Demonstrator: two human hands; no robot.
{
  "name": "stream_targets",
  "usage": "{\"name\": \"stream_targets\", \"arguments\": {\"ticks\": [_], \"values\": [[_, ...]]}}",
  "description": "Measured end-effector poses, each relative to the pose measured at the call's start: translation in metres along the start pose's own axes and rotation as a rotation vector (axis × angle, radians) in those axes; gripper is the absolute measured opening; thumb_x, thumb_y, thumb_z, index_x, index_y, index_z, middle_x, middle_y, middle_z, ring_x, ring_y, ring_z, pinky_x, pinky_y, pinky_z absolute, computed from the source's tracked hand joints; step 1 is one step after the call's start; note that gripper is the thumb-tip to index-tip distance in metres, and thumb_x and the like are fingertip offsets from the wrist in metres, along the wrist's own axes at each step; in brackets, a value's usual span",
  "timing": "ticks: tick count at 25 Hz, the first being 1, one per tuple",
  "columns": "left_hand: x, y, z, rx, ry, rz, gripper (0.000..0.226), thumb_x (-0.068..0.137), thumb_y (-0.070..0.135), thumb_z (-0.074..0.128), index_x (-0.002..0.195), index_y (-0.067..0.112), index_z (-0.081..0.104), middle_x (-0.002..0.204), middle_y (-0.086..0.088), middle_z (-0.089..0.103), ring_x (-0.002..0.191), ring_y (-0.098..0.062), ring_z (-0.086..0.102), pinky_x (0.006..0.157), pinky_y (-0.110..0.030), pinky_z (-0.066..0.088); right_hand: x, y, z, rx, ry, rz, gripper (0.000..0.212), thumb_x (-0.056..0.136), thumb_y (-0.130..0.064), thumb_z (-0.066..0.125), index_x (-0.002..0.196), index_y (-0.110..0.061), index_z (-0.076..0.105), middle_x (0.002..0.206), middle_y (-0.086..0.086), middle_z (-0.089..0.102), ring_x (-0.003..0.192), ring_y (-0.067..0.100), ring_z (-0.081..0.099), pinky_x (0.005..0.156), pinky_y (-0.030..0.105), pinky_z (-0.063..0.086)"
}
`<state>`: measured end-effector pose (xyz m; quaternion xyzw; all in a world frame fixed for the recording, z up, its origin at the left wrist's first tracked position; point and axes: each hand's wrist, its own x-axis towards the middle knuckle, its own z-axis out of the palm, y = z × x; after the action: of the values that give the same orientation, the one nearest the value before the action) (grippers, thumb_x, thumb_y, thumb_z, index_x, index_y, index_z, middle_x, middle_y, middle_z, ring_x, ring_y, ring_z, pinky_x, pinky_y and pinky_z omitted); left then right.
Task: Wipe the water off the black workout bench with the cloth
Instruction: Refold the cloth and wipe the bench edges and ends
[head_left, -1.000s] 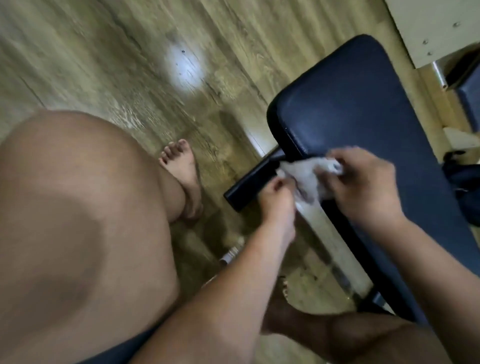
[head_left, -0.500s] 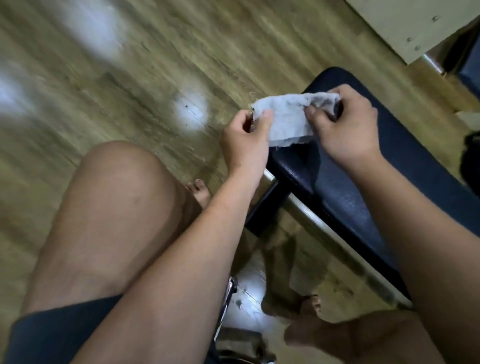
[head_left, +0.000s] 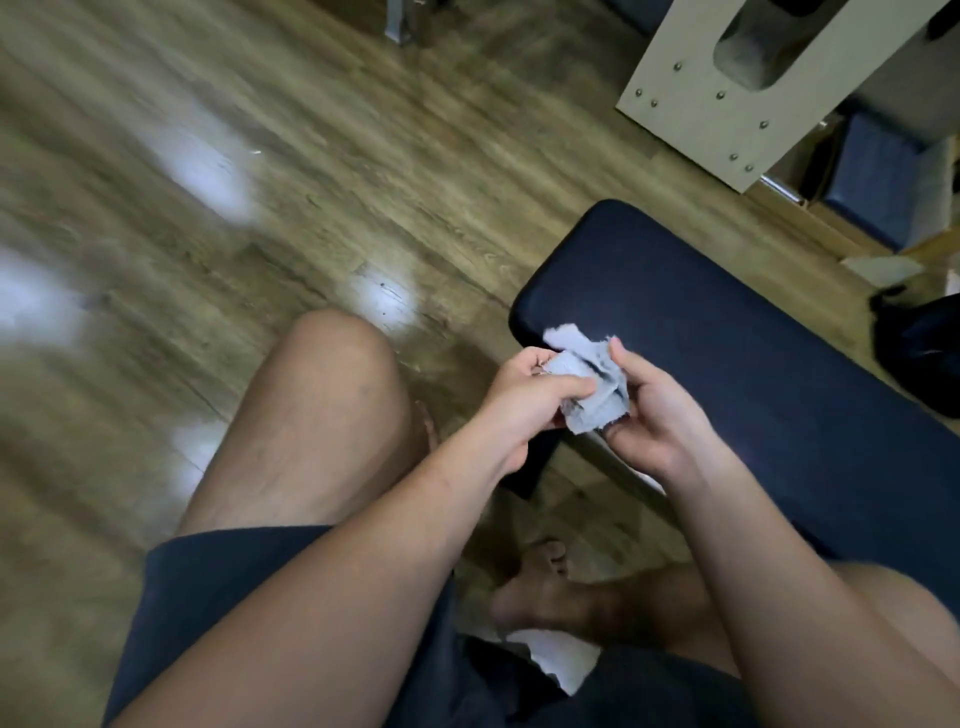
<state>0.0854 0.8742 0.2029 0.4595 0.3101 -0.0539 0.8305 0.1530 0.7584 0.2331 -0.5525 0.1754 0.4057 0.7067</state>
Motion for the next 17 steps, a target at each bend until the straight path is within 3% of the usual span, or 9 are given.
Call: {"name": "stream_targets", "arguments": {"ticks": [3, 6, 9, 11, 13, 14, 17], "values": [[-0.007, -0.011, 0.008, 0.147, 0.051, 0.075, 0.027, 0.075, 0.003, 0.075, 0.09, 0.017, 0.056, 0.083, 0.001, 0.065, 0.075, -0.014, 0.062, 0.067, -0.029, 0.052, -0.009, 0.006, 0.001, -0.036, 0.025, 0.03, 0.03, 0.093, -0.028, 0.058, 0.109, -0.003, 0.066, 0.107, 0.016, 0.071, 0.088, 0.025, 0.072, 0.077, 0.038, 0.06], [-0.008, -0.013, 0.023, 0.242, 0.037, 0.183, 0.026, 0.076, 0.017, 0.075, 0.093, 0.019, 0.055, 0.095, 0.0, 0.066, 0.086, -0.019, 0.064, 0.079, -0.037, 0.054, -0.002, -0.016, -0.002, -0.332, 0.202, -0.157, 0.018, 0.091, -0.009, 0.063, 0.108, -0.003, 0.062, 0.103, 0.02, 0.071, 0.082, 0.029, 0.071, 0.064, 0.038, 0.058], [0.004, -0.015, 0.021, 0.695, 0.024, 0.486, 0.039, 0.086, 0.035, 0.067, 0.122, 0.026, 0.055, 0.124, 0.003, 0.059, 0.116, -0.02, 0.055, 0.098, -0.04, 0.046, 0.026, -0.065, 0.008, -0.644, 0.431, -0.514, 0.009, 0.088, -0.009, 0.067, 0.09, -0.018, 0.064, 0.087, 0.004, 0.072, 0.079, 0.018, 0.071, 0.07, 0.037, 0.059], [0.02, -0.013, 0.006, 1.078, 0.123, 0.584, 0.055, 0.091, 0.038, 0.058, 0.142, 0.025, 0.042, 0.15, 0.0, 0.04, 0.141, -0.025, 0.03, 0.115, -0.046, 0.027, 0.055, -0.096, 0.027, -0.929, 0.429, -0.748, 0.013, 0.087, -0.01, 0.066, 0.088, -0.023, 0.063, 0.084, -0.007, 0.069, 0.073, 0.002, 0.066, 0.072, 0.026, 0.056], [0.038, -0.001, -0.002, 1.275, 0.174, 0.489, 0.062, 0.094, 0.035, 0.052, 0.15, 0.022, 0.031, 0.162, -0.004, 0.018, 0.15, -0.034, 0.004, 0.118, -0.057, 0.009, 0.088, -0.096, 0.056, -1.407, 0.257, -0.927, 0.018, 0.086, -0.007, 0.063, 0.096, -0.021, 0.065, 0.086, -0.008, 0.067, 0.074, 0.001, 0.06, 0.072, 0.015, 0.047], [0.045, 0.008, -0.001, 1.343, 0.146, 0.417, 0.062, 0.095, 0.033, 0.049, 0.152, 0.02, 0.028, 0.164, -0.006, 0.013, 0.149, -0.037, -0.003, 0.117, -0.061, 0.003, 0.103, -0.085, 0.067, -1.656, 0.092, -0.986, 0.02, 0.085, -0.005, 0.062, 0.099, -0.019, 0.067, 0.088, -0.005, 0.066, 0.08, 0.006, 0.058, 0.072, 0.015, 0.043], [0.049, 0.017, 0.014, 1.48, -0.026, 0.303, 0.061, 0.101, 0.027, 0.035, 0.155, 0.01, 0.013, 0.163, -0.018, 0.003, 0.146, -0.045, -0.009, 0.114, -0.067, -0.006, 0.133, -0.061, 0.073, -2.259, -0.602, -0.918, 0.026, 0.087, -0.013, 0.059, 0.11, -0.018, 0.069, 0.106, 0.003, 0.065, 0.094, 0.021, 0.054, 0.079, 0.026, 0.043]]}}
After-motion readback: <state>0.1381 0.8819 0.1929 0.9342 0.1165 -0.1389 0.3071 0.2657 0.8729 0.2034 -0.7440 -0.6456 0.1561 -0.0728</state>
